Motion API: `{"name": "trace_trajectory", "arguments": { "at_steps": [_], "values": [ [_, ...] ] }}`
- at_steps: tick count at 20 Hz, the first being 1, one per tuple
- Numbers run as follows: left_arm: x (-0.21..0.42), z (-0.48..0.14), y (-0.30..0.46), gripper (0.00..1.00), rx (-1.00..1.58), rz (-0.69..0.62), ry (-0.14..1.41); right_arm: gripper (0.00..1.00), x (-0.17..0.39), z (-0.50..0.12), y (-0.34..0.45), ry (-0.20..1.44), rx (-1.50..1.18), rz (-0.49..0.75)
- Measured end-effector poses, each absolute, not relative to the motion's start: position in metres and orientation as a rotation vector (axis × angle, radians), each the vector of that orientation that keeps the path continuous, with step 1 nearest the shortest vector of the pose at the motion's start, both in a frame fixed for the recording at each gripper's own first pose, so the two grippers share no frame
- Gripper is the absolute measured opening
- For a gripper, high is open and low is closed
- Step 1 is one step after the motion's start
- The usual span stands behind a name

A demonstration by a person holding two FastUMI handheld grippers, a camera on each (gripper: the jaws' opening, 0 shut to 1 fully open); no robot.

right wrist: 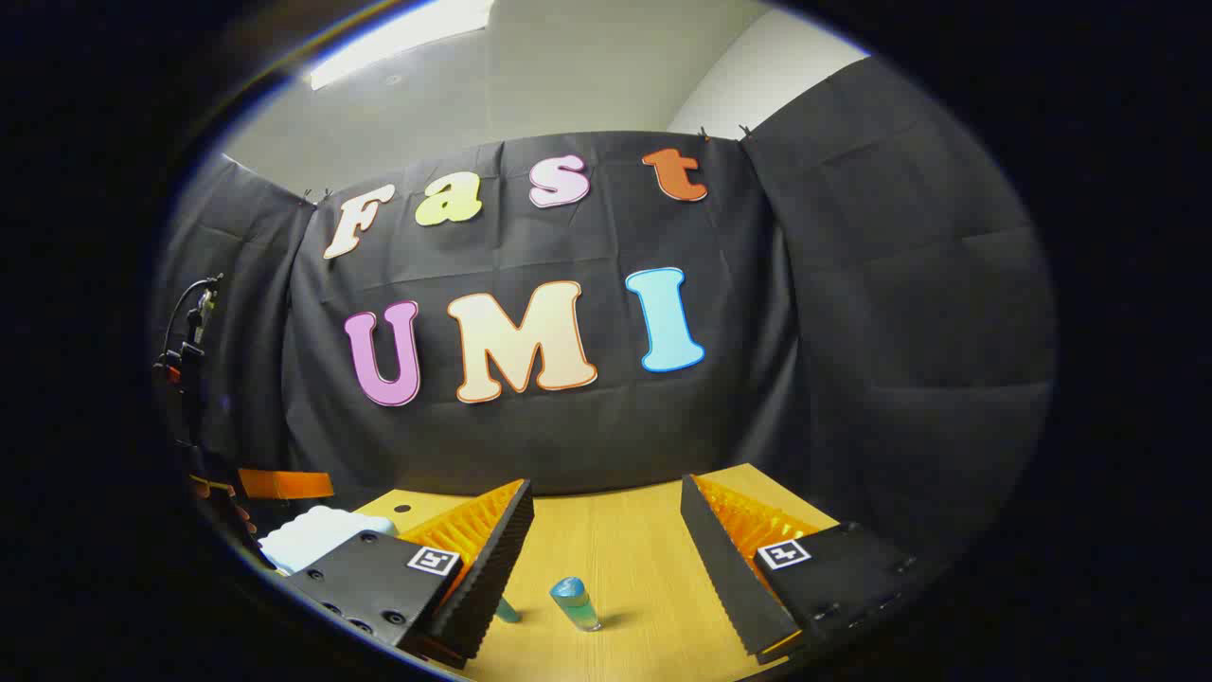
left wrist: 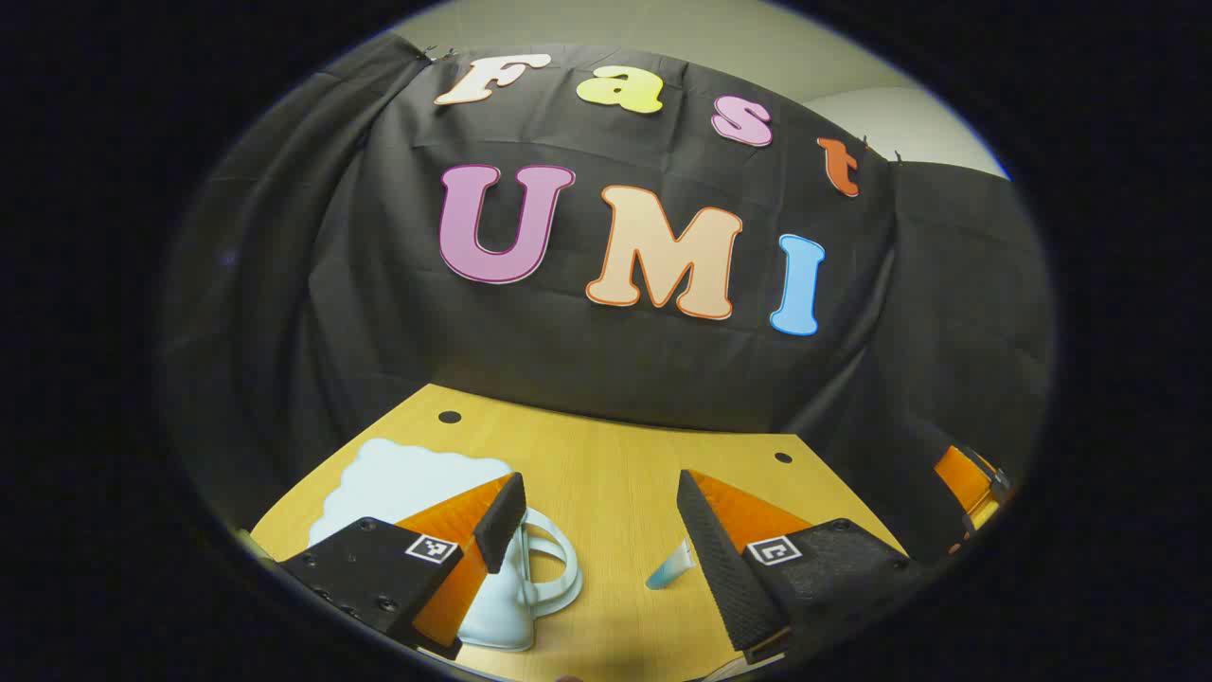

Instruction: First open the suitcase, pack the skin care products into it, and then close the suitcase.

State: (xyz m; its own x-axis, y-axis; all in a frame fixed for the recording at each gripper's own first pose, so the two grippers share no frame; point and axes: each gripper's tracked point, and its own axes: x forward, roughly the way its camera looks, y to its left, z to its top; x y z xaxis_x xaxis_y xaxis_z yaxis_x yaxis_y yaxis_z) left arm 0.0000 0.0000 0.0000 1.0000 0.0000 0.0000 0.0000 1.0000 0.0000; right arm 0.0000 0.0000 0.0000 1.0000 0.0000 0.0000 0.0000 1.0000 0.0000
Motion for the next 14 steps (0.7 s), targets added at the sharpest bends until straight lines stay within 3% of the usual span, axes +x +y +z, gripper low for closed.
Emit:
{"name": "trace_trajectory", "arguments": {
  "at_steps": [14],
  "values": [
    [0.011, -0.023, -0.005, 0.95, 0.057, 0.025, 0.095, 0.98, 0.014, -0.018, -0.015, 0.061, -0.024, 0.002]
  ]
}}
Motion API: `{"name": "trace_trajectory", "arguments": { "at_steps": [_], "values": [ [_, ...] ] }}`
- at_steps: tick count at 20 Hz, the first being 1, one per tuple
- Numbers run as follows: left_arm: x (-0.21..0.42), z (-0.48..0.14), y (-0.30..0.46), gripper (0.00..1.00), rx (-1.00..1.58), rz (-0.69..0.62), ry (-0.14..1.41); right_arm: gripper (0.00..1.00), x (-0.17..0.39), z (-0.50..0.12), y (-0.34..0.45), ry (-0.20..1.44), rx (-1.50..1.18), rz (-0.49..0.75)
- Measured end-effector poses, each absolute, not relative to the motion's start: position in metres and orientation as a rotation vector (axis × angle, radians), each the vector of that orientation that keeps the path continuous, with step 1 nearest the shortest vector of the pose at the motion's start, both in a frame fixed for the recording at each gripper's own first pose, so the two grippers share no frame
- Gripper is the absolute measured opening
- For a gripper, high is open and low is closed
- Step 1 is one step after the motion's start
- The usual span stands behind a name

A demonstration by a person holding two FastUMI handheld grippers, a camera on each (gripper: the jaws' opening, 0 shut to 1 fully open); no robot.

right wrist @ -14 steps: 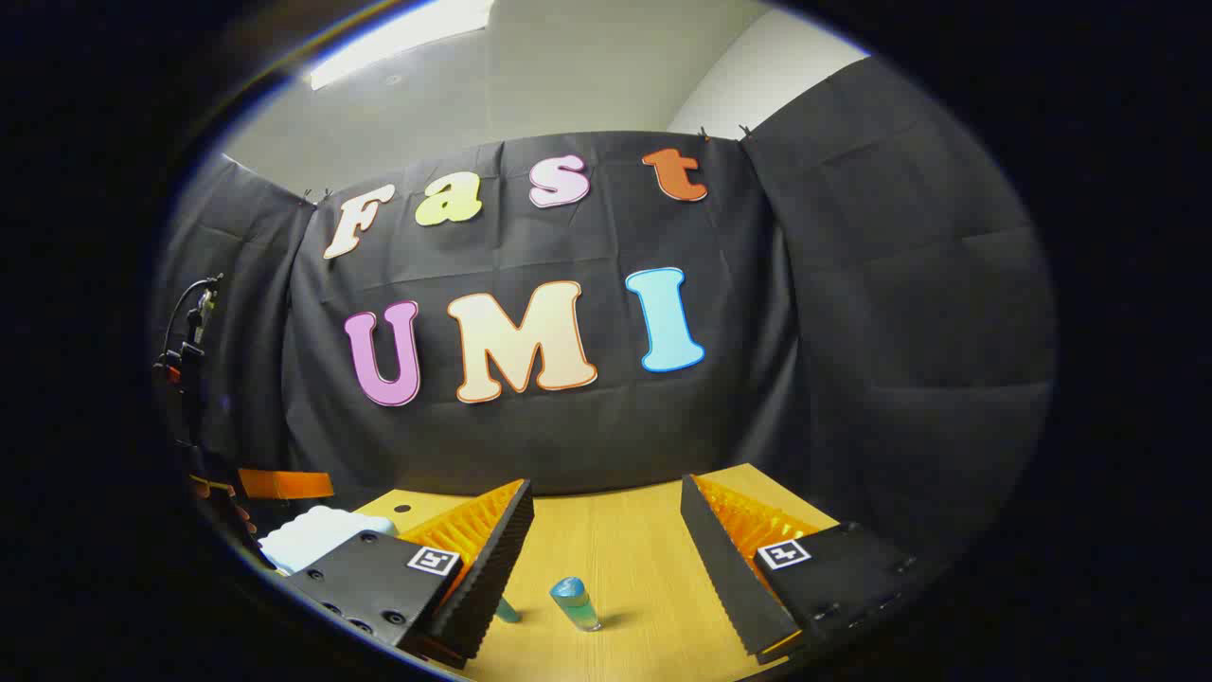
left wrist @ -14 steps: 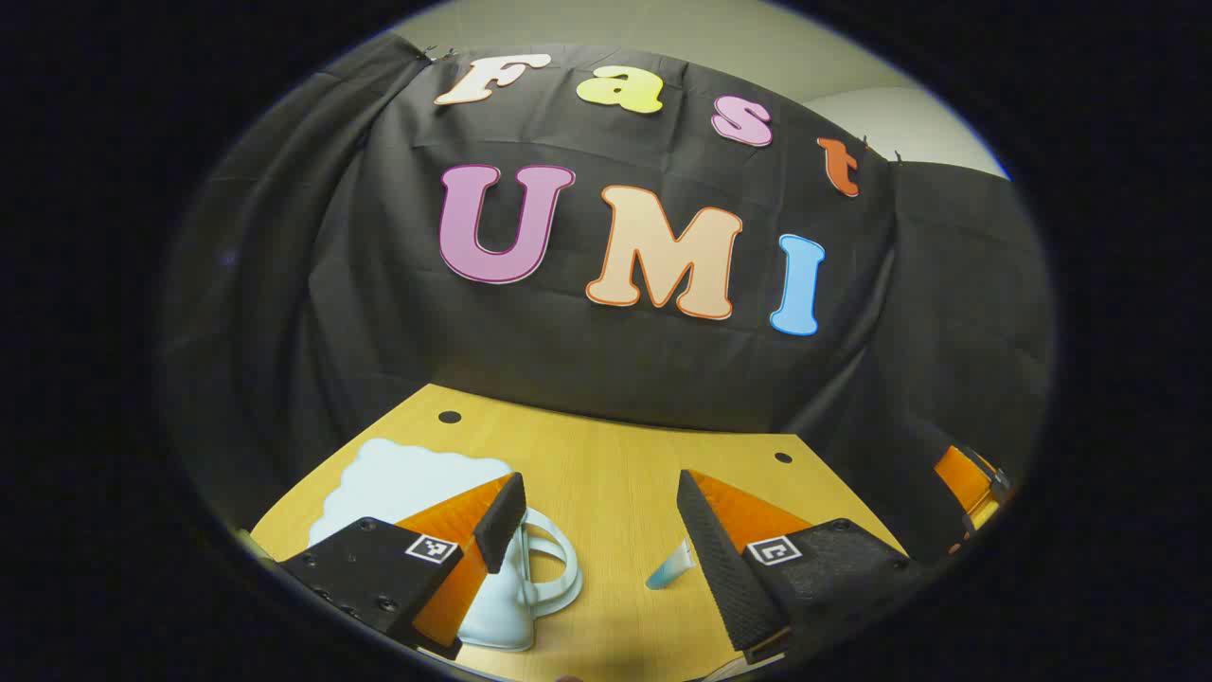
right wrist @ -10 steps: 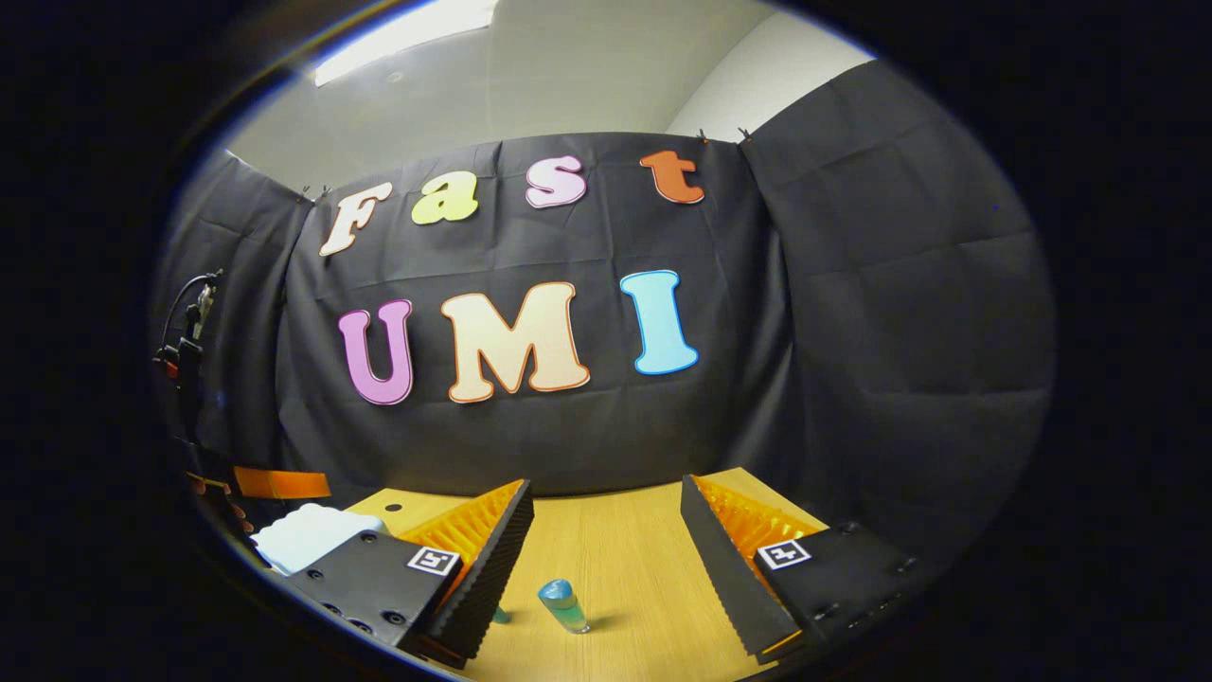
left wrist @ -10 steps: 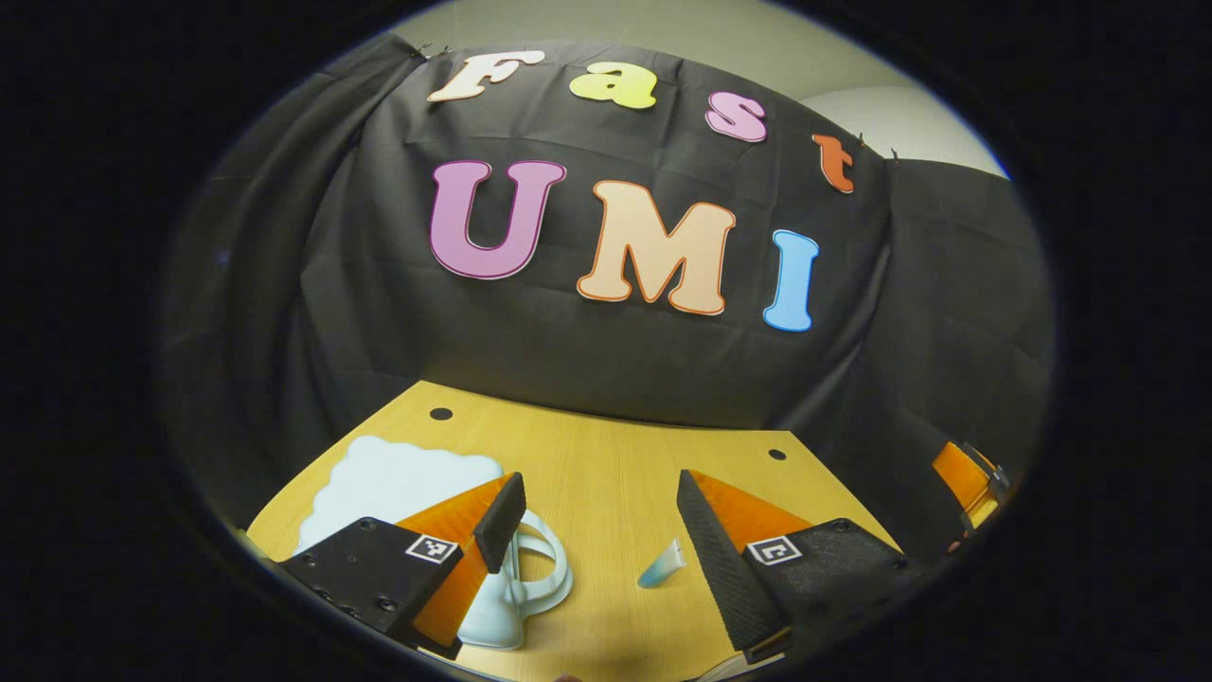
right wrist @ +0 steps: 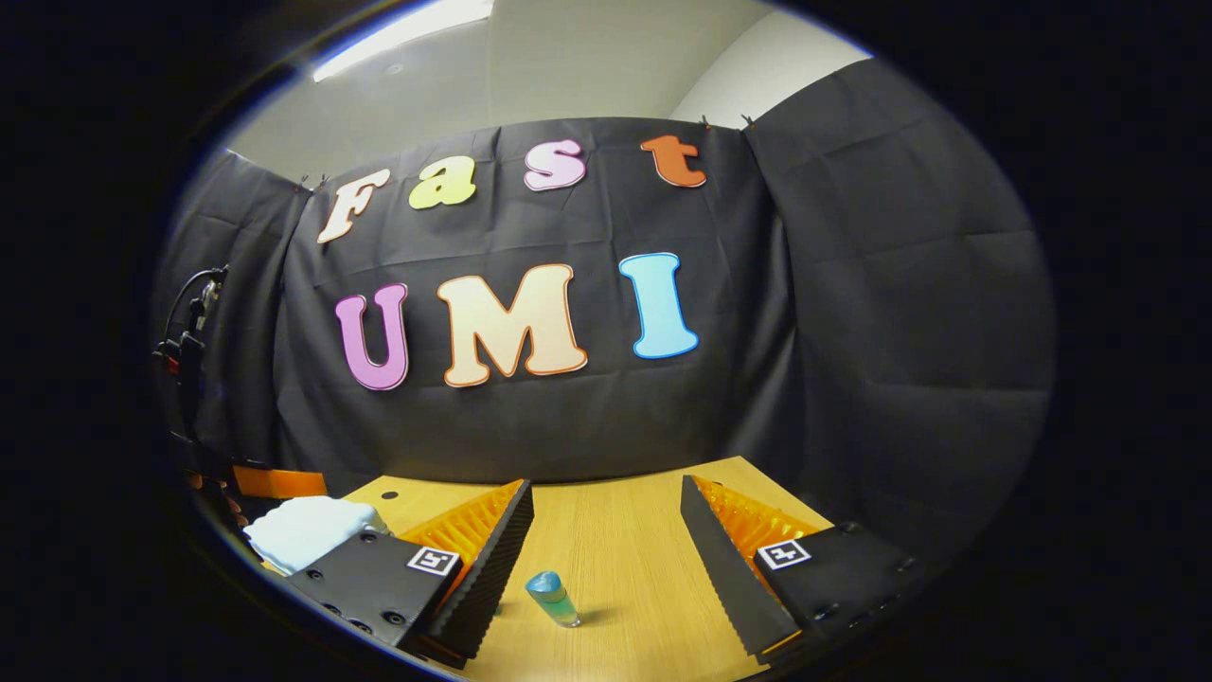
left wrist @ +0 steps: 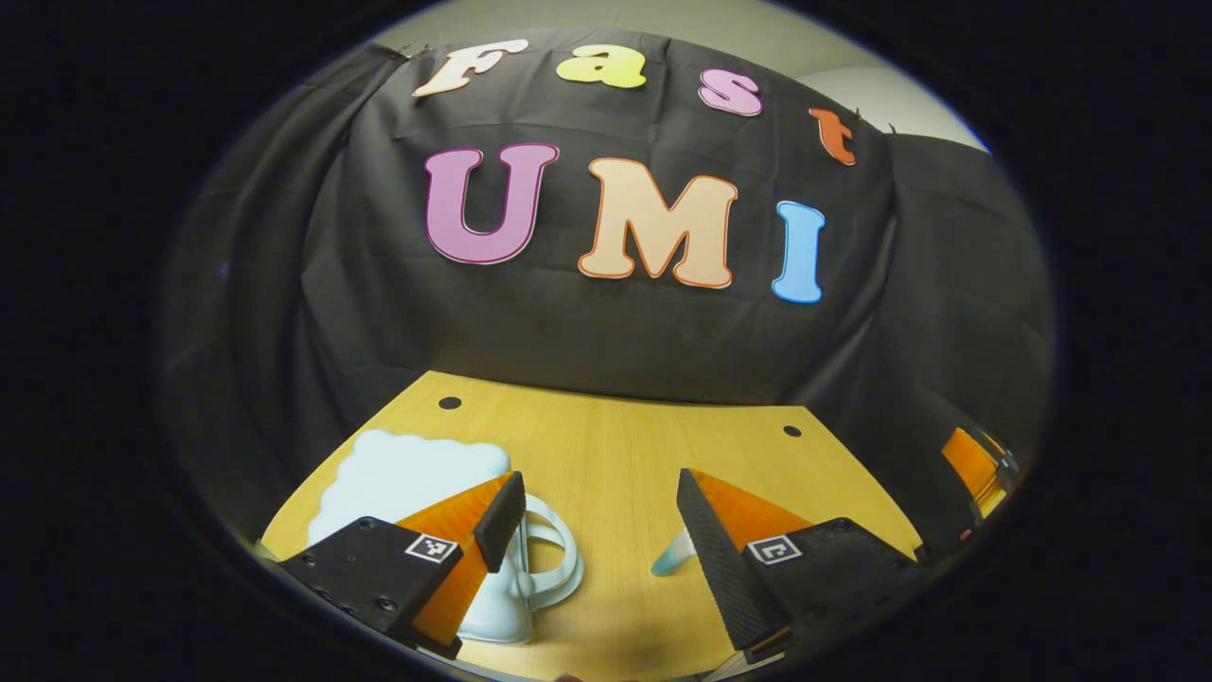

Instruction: First open the suitcase, pack the skin care products into it, and then close the suitcase.

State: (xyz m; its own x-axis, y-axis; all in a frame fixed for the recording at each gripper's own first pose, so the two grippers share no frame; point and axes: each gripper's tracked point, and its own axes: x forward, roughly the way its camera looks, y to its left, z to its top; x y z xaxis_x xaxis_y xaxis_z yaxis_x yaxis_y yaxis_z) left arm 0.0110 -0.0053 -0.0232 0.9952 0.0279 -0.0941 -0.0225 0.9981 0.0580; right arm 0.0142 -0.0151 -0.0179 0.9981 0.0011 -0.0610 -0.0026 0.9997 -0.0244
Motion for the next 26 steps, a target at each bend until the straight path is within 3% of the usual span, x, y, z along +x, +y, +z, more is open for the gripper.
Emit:
{"name": "trace_trajectory", "arguments": {
  "at_steps": [10, 16, 26],
  "values": [
    [0.037, -0.059, -0.002, 0.95, 0.118, 0.007, 0.291, 0.98, 0.017, -0.039, -0.021, 0.14, 0.012, 0.03],
    [0.059, -0.098, 0.003, 0.95, 0.134, -0.021, 0.515, 0.98, 0.01, -0.058, -0.037, 0.199, -0.012, 0.015],
    [0.087, -0.166, 0.041, 0.95, -0.001, 0.076, 0.887, 0.98, -0.004, -0.073, -0.055, 0.242, -0.063, -0.016]
  ]
}}
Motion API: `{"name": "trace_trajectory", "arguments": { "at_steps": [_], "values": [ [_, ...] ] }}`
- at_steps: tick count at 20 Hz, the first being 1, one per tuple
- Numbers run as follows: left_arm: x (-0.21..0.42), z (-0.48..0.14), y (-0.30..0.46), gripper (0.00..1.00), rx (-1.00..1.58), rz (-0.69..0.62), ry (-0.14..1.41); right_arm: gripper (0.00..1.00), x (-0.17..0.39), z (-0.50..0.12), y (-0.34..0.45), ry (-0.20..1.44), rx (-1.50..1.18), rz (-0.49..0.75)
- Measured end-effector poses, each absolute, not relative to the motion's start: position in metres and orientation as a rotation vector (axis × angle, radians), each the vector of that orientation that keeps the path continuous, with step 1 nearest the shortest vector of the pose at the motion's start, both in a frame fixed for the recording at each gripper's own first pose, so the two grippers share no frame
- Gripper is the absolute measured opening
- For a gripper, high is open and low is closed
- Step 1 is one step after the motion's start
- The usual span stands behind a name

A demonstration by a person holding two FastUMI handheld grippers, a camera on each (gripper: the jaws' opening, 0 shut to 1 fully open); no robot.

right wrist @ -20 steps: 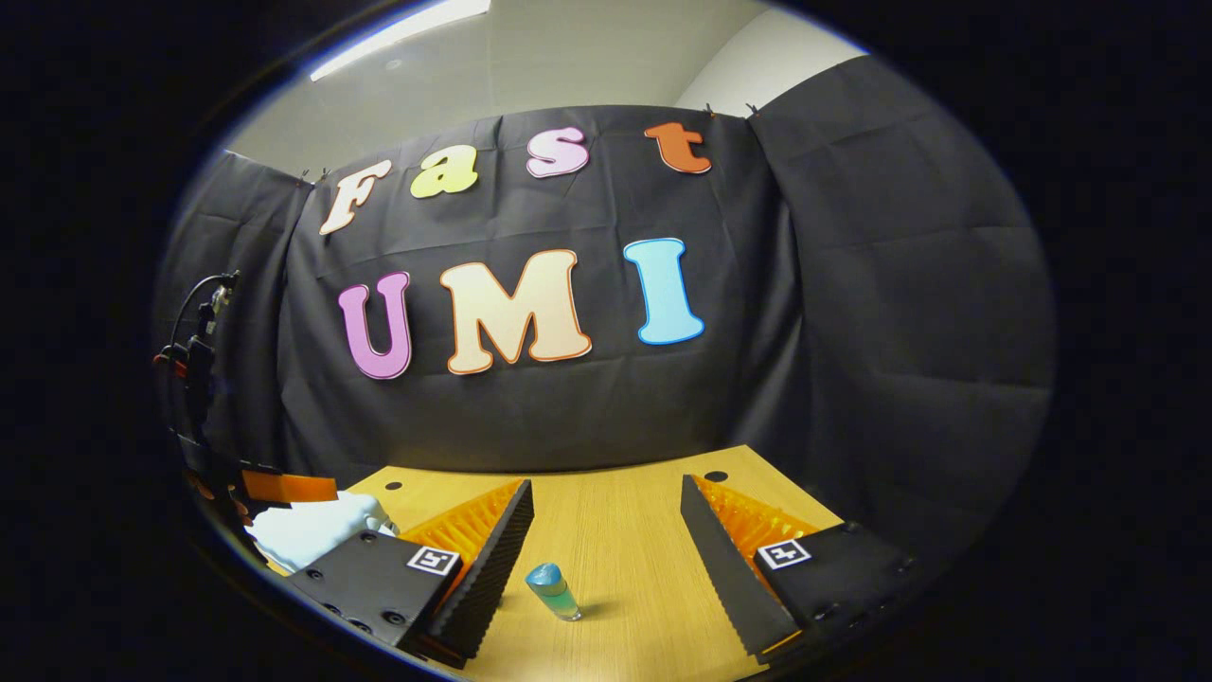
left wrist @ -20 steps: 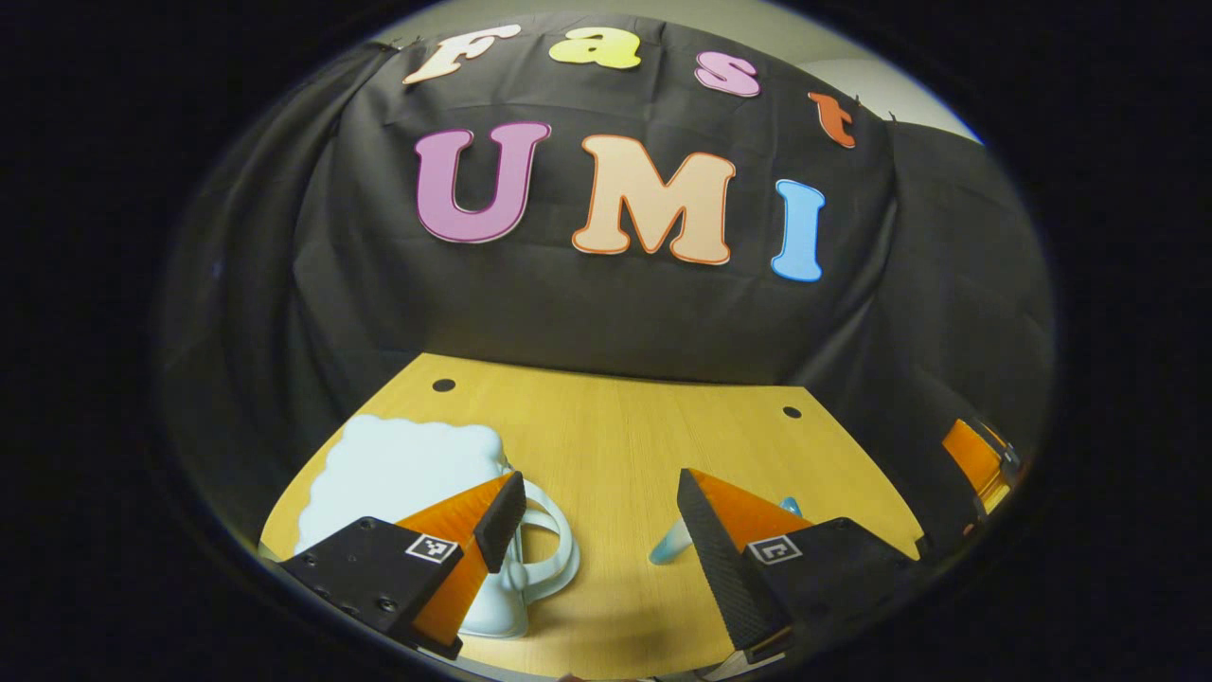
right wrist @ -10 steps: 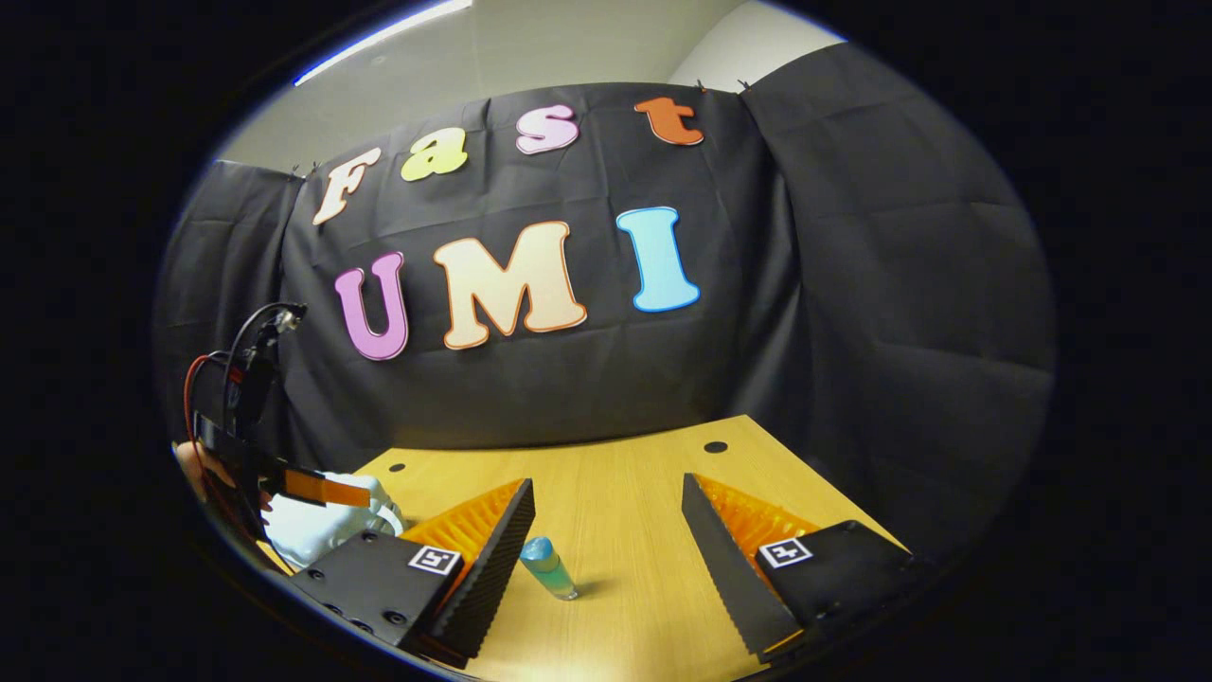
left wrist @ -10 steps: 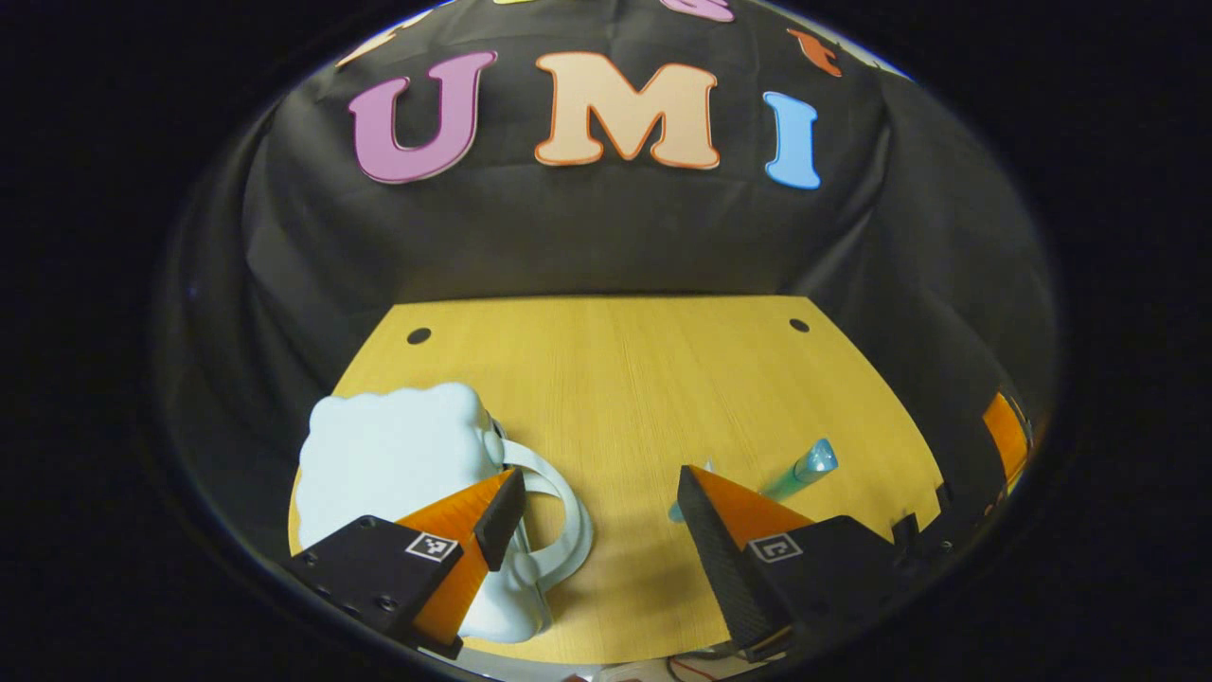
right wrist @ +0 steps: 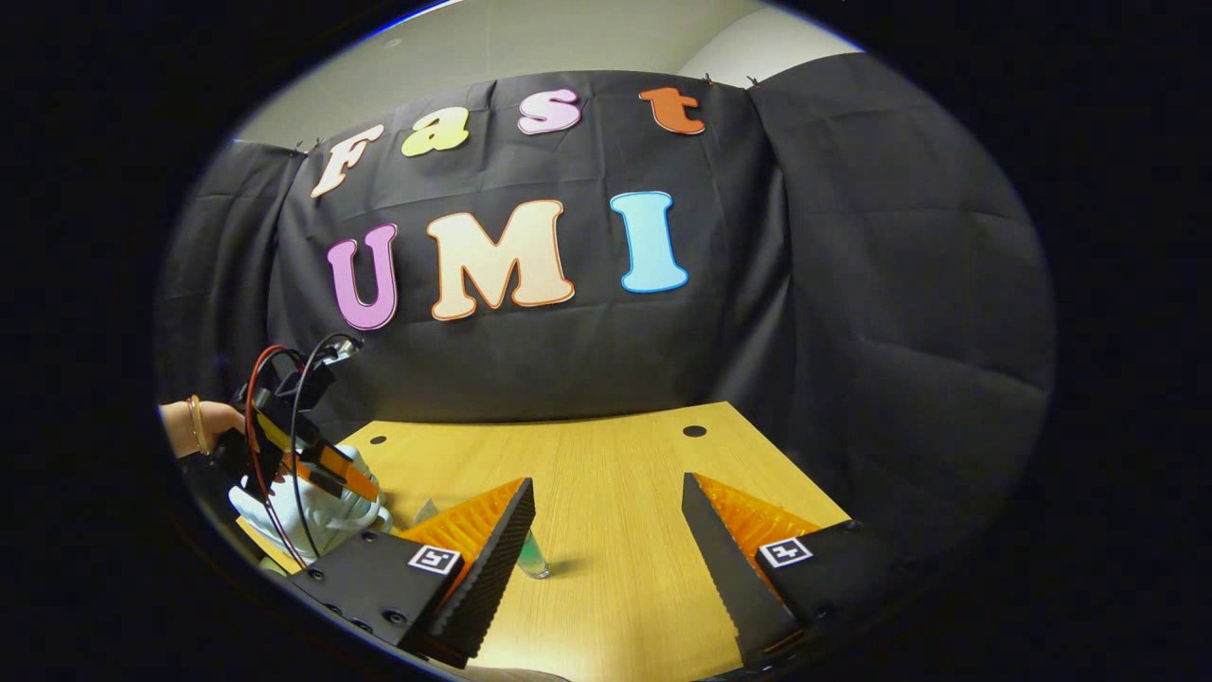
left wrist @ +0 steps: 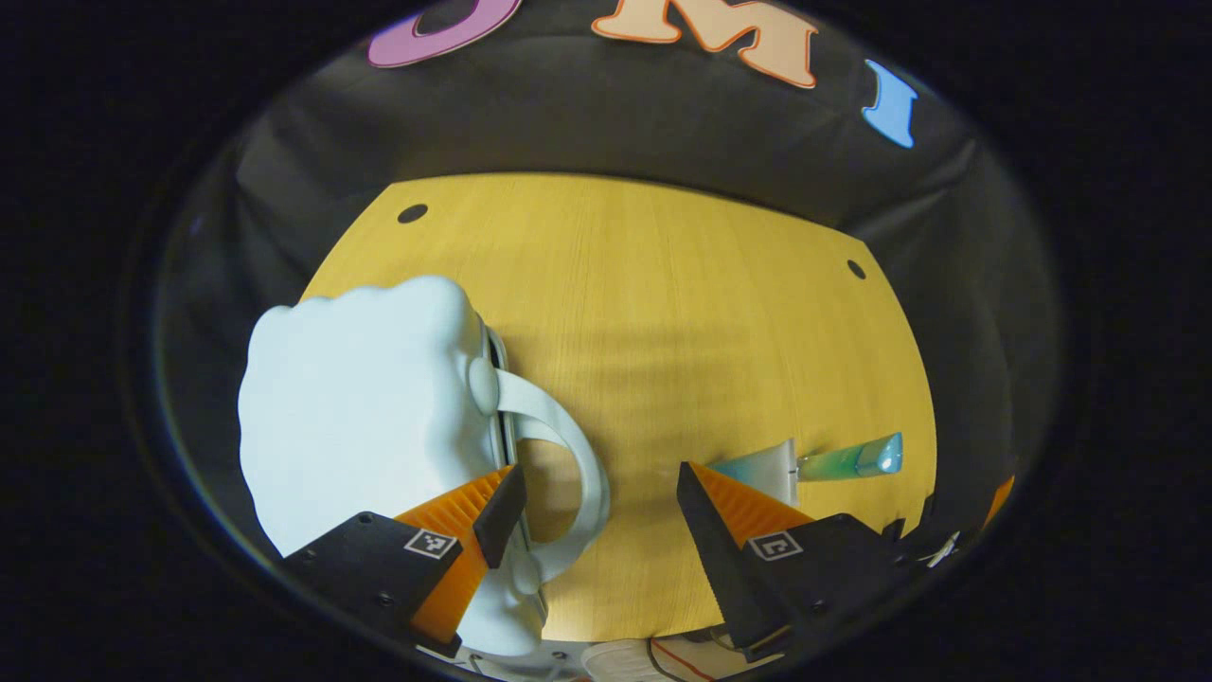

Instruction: First open the suitcase, pack the skin care products into it, and then close the suitcase.

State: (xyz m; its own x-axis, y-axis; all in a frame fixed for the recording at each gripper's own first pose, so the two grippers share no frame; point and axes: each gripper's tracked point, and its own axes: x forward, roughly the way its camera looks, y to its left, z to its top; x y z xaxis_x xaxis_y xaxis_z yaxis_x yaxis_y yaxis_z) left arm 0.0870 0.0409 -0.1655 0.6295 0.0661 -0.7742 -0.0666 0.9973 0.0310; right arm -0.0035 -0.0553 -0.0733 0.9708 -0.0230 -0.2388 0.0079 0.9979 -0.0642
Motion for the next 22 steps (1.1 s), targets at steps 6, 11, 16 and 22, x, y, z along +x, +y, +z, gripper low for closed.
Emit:
{"name": "trace_trajectory", "arguments": {
  "at_steps": [6, 11, 16, 22],
  "values": [
    [0.099, -0.191, 0.039, 0.86, 0.008, 0.073, 1.001, 0.98, -0.006, -0.078, -0.064, 0.258, -0.069, -0.027],
    [0.105, -0.209, 0.045, 0.82, 0.023, 0.115, 1.056, 0.98, -0.011, -0.081, -0.081, 0.273, -0.069, -0.056],
    [0.101, -0.21, 0.057, 0.6, 0.052, 0.128, 1.094, 0.98, -0.012, -0.085, -0.093, 0.288, -0.054, -0.074],
    [0.099, -0.23, 0.06, 0.28, -0.013, 0.13, 1.139, 0.98, -0.01, -0.085, -0.097, 0.29, -0.061, -0.075]
  ]
}}
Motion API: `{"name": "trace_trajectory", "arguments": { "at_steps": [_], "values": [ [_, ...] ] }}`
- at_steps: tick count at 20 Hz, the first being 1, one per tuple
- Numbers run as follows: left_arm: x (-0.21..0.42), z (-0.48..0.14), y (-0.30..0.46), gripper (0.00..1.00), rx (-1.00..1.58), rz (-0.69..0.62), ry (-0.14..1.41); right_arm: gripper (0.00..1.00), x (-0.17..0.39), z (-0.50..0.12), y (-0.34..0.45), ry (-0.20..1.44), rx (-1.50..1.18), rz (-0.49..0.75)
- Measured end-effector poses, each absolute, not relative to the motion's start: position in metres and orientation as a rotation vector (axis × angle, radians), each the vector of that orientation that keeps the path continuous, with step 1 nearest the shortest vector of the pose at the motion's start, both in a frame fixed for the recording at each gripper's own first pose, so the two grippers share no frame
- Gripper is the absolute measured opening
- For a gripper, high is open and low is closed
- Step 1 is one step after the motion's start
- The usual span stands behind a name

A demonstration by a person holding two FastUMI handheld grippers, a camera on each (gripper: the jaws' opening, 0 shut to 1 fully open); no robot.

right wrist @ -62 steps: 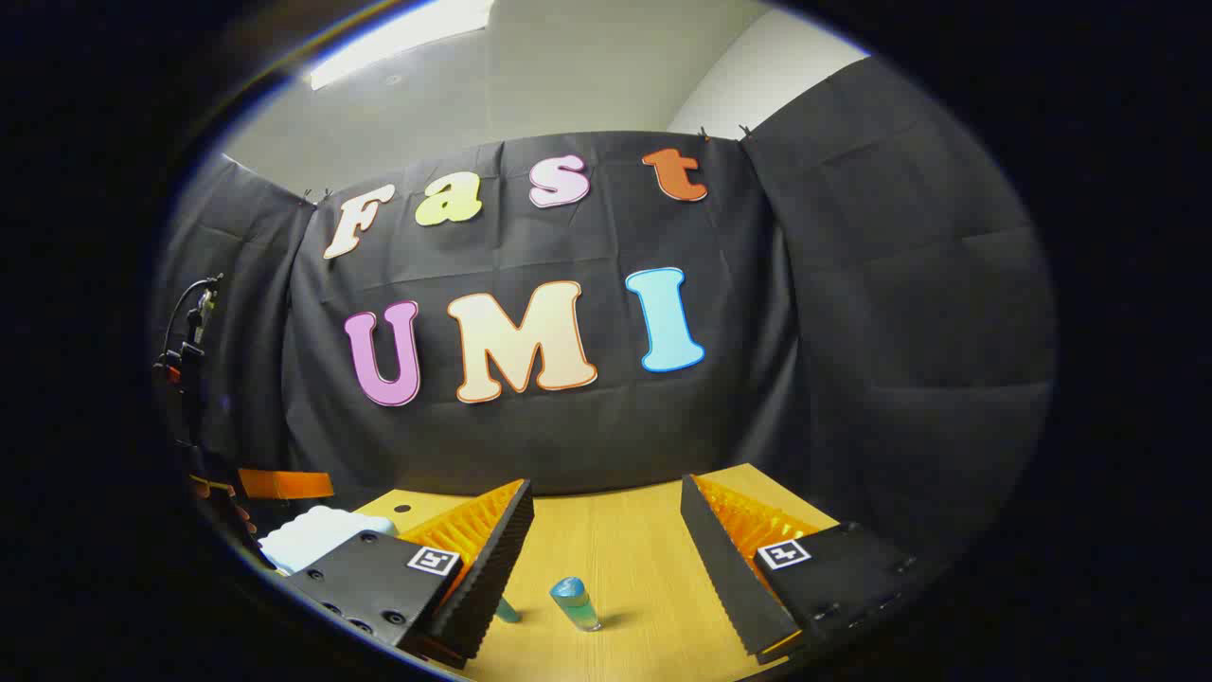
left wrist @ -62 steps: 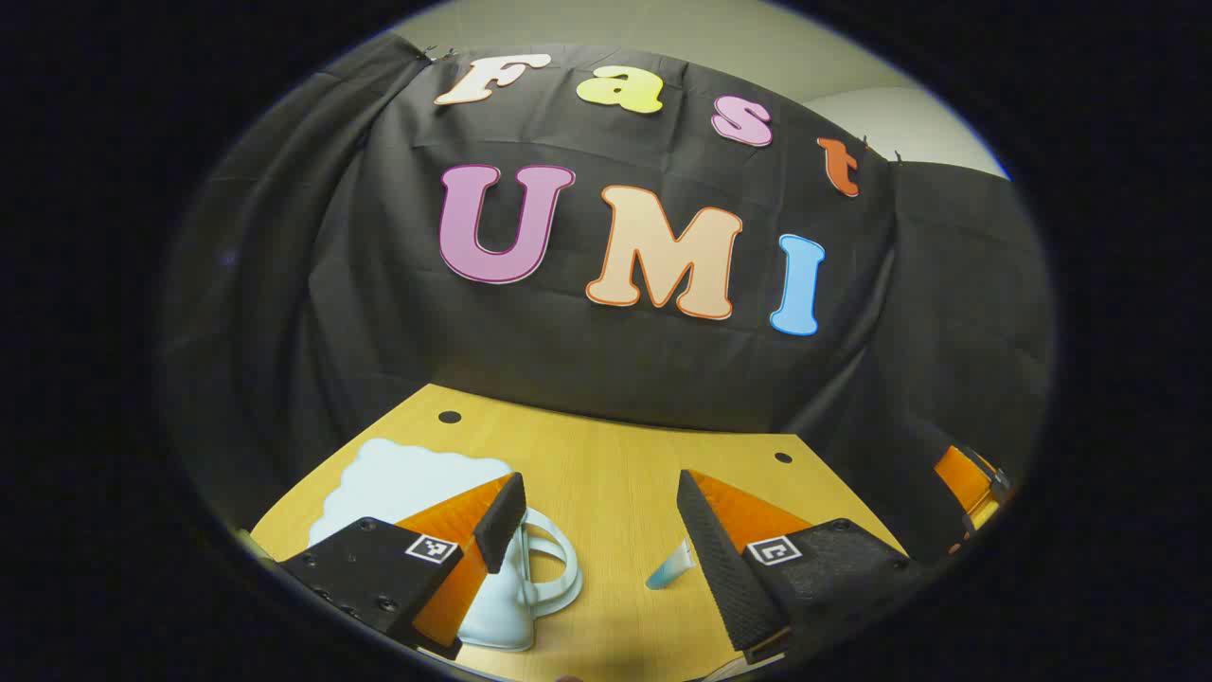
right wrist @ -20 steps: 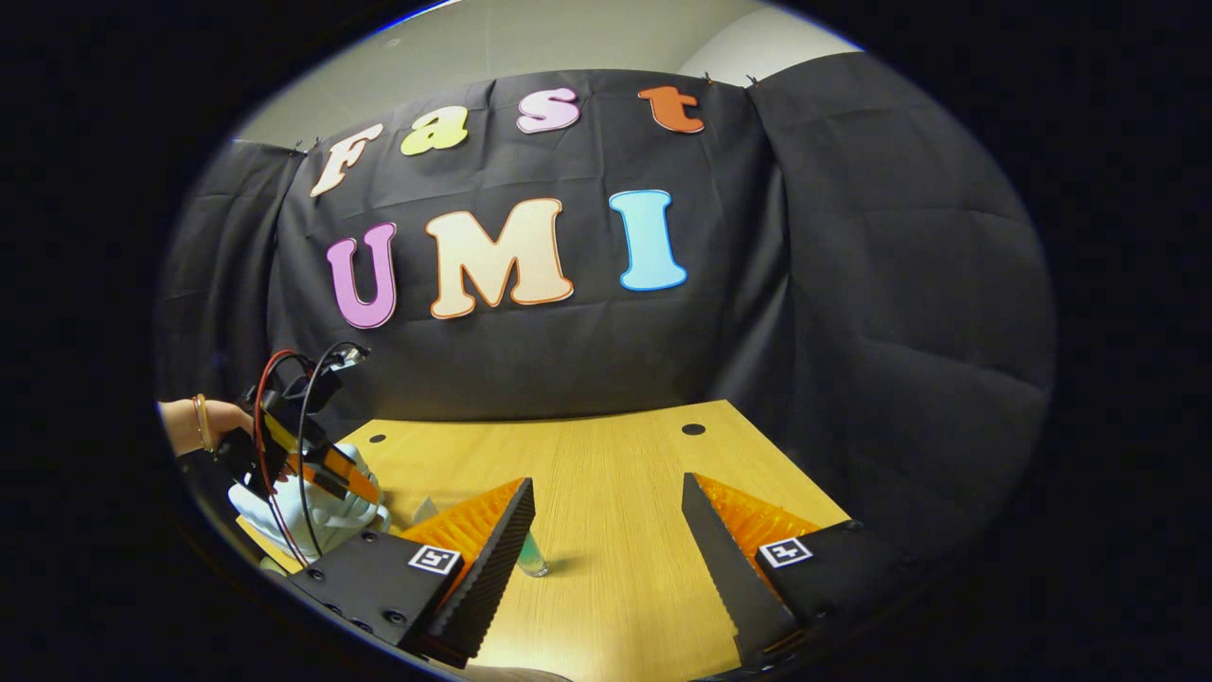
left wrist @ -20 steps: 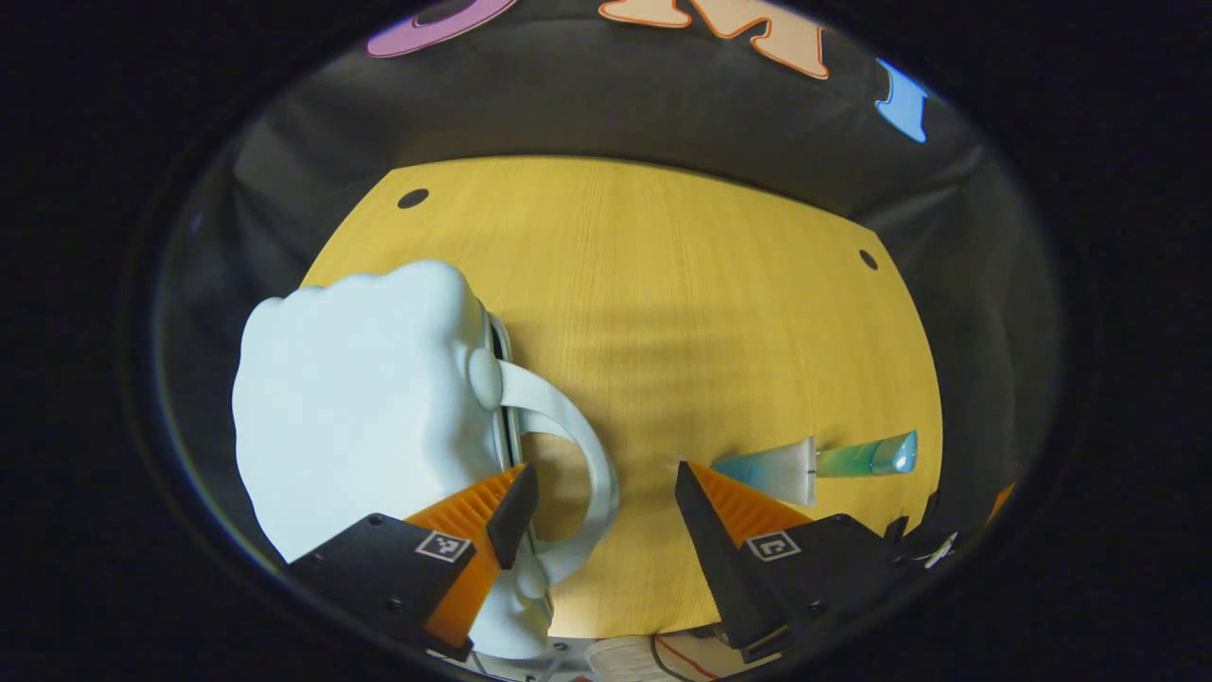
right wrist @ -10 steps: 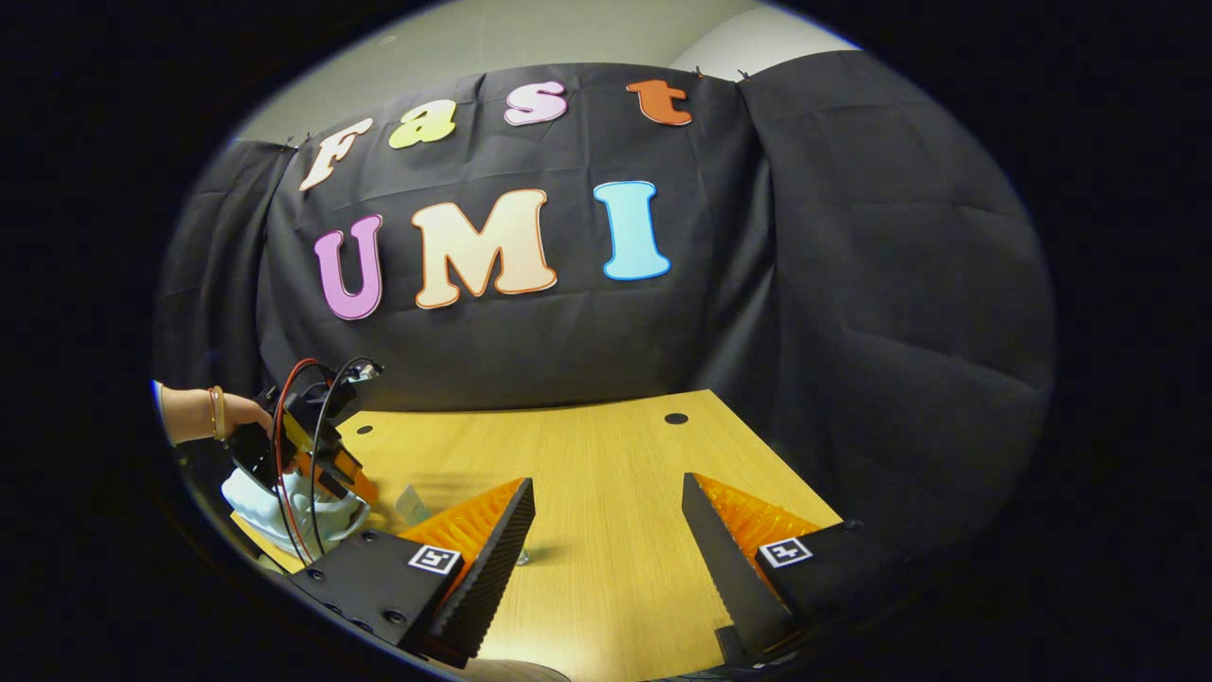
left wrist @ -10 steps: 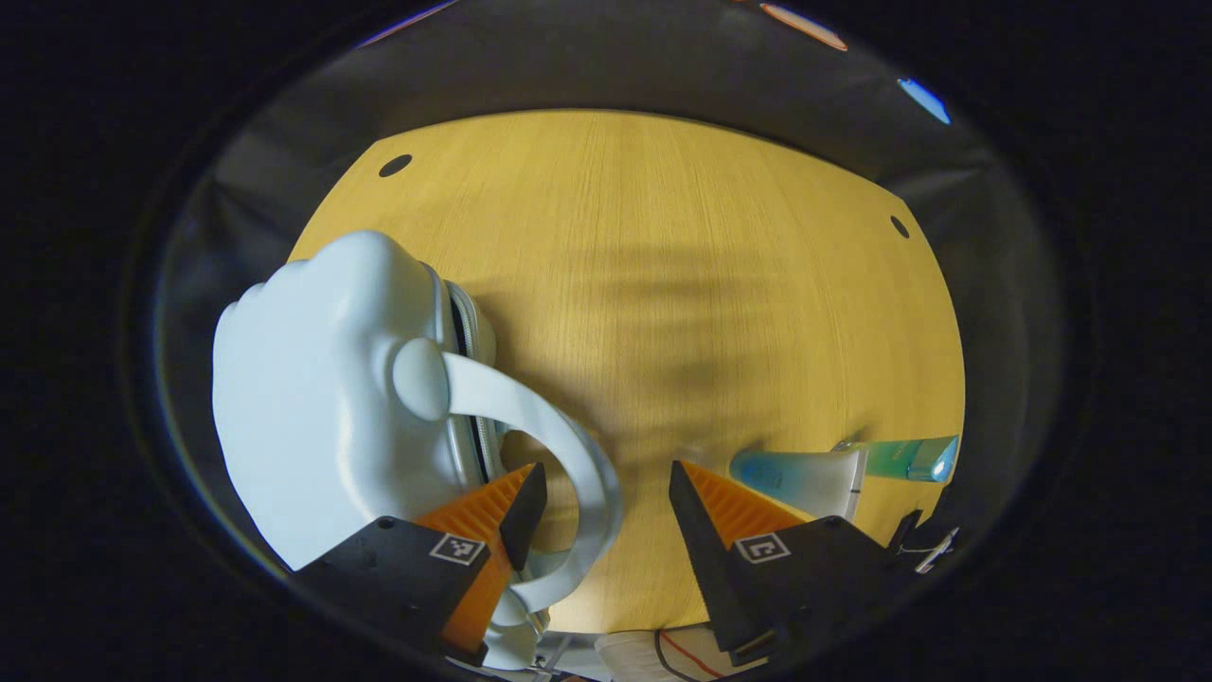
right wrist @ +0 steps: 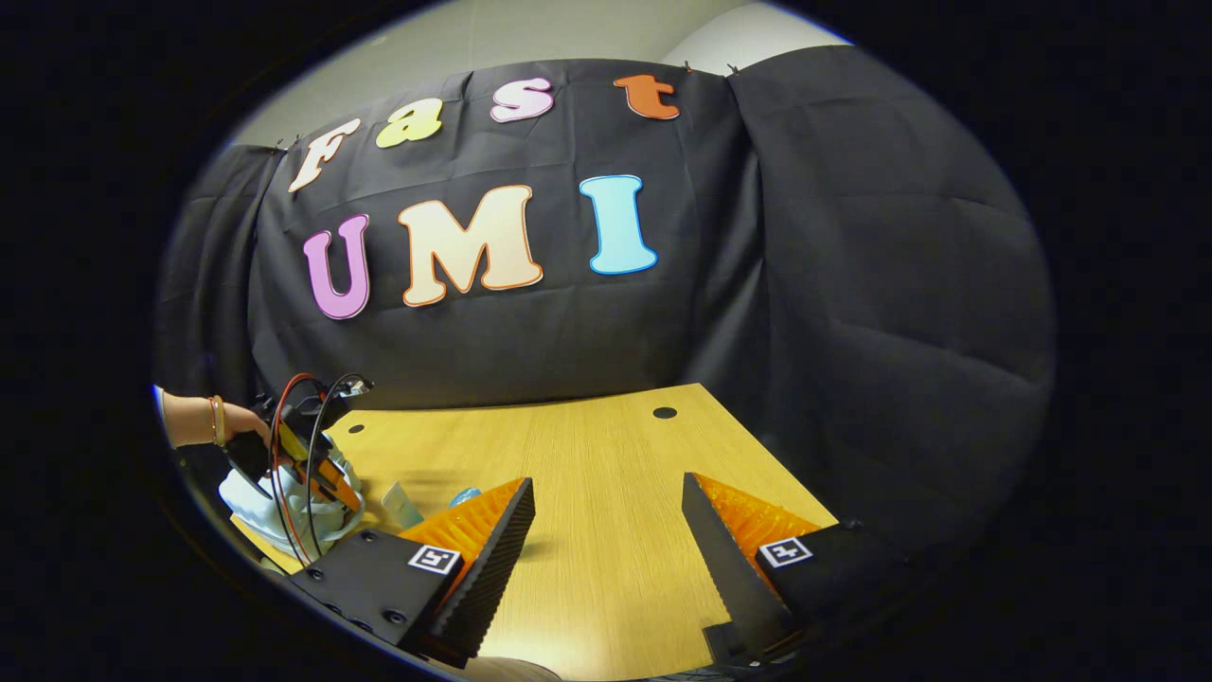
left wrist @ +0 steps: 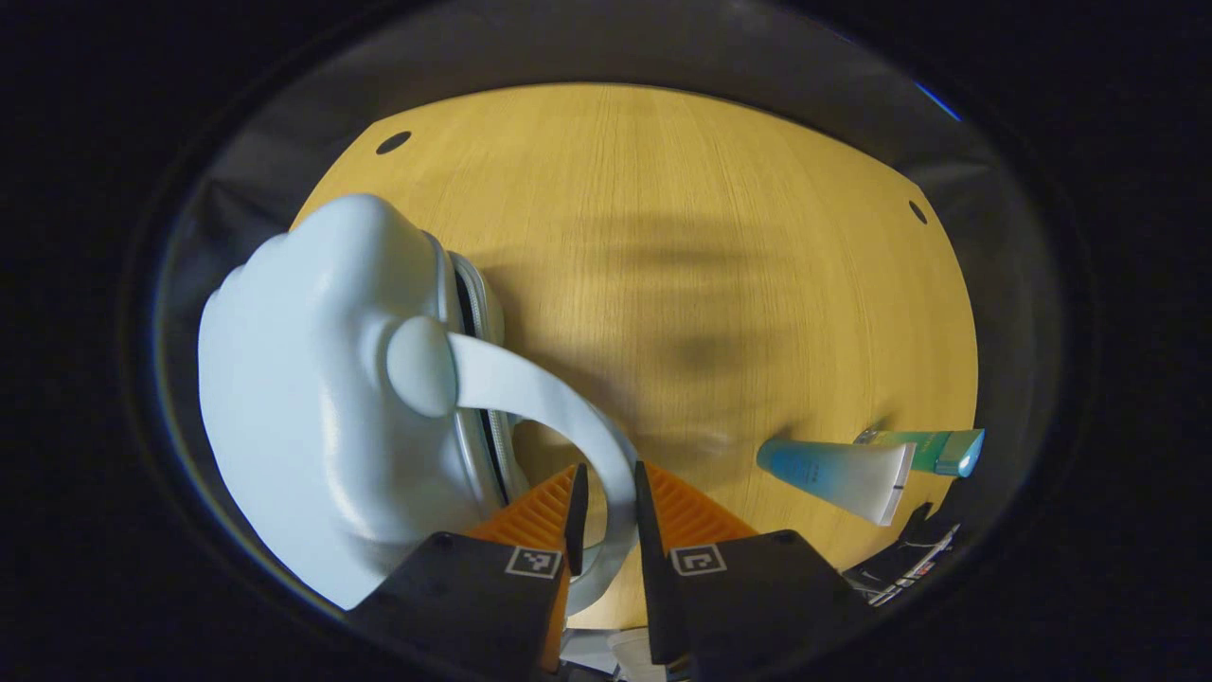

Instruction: First open the suitcase, pack the skin care products into it, and then close the suitcase.

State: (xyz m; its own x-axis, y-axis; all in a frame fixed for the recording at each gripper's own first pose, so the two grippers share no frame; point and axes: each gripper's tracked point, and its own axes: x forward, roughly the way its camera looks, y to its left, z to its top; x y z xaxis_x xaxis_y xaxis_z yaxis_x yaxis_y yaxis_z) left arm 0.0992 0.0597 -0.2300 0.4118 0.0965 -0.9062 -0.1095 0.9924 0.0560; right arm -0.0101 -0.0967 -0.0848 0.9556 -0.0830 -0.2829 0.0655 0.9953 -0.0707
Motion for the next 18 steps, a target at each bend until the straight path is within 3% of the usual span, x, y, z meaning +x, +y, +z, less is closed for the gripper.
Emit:
{"name": "trace_trajectory", "arguments": {
  "at_steps": [1, 3, 9, 18],
  "values": [
    [0.099, -0.231, 0.058, 0.29, -0.034, 0.124, 1.143, 0.98, -0.01, -0.086, -0.096, 0.292, -0.062, -0.075],
    [0.1, -0.234, 0.056, 0.18, -0.057, 0.116, 1.151, 0.98, -0.01, -0.087, -0.097, 0.296, -0.067, -0.074],
    [0.101, -0.235, 0.049, 0.03, -0.06, 0.073, 1.153, 0.98, -0.017, -0.092, -0.098, 0.306, -0.094, -0.084],
    [0.09, -0.186, 0.043, 0.02, -0.098, 0.028, 1.084, 0.98, -0.015, -0.098, -0.088, 0.323, -0.108, -0.057]
  ]
}}
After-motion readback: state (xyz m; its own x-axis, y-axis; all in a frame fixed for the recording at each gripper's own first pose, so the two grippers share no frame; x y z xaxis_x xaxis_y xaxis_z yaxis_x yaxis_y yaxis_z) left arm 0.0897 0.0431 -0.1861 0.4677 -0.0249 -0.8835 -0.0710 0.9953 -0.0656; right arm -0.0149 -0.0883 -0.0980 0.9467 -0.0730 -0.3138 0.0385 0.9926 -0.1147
